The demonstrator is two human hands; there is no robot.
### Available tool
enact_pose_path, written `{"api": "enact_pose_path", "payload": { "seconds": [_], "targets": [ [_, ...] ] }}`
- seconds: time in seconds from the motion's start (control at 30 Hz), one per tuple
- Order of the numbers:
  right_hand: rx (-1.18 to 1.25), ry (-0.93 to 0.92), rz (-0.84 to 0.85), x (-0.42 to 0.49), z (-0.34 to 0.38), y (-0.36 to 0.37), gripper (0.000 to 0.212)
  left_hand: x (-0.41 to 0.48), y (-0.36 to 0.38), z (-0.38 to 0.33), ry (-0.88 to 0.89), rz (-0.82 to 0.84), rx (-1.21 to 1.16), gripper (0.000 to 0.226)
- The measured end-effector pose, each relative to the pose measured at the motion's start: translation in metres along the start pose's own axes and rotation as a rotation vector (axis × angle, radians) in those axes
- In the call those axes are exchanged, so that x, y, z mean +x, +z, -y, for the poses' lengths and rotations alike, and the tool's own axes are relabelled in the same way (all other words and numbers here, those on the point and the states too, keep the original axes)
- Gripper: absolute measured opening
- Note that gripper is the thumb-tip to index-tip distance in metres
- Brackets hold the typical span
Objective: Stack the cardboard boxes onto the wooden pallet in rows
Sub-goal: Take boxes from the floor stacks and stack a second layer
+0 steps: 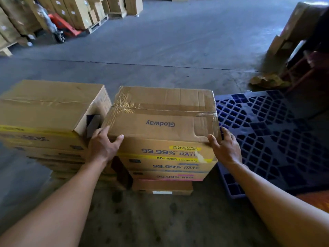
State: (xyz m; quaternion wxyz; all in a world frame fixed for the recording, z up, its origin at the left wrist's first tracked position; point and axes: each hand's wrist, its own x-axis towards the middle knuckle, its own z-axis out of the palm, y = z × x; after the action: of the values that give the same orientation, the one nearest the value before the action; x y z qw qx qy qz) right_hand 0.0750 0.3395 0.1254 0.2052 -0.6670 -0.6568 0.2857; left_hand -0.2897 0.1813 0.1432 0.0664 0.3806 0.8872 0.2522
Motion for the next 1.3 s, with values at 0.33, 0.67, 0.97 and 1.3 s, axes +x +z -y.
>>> {"api": "enact_pose_path", "payload": {
  "seconds": [0.33,0.67,0.97,1.3],
  "targets": [
    [0.258,0.132,0.020,0.034,0.017,0.015,0.071,0.067,0.013,0.015,-0.238,0.143,-0.302,0.085],
    [0.562,0.290,0.084,0.047,0.040,0.014,0.070,0.103,0.020,0.019,-0.399,0.290,-0.762,0.091],
    [0.592,0.216,0.231,0.060,0.037,-0.019,0.073,0.059,-0.009,0.000,-0.376,0.224,-0.854,0.058],
    [0.590,-0.117,0.462,0.038,0.053,-0.086,0.060,-0.118,-0.086,-0.036,-0.495,-0.139,-0.911,0.080]
  ]
}}
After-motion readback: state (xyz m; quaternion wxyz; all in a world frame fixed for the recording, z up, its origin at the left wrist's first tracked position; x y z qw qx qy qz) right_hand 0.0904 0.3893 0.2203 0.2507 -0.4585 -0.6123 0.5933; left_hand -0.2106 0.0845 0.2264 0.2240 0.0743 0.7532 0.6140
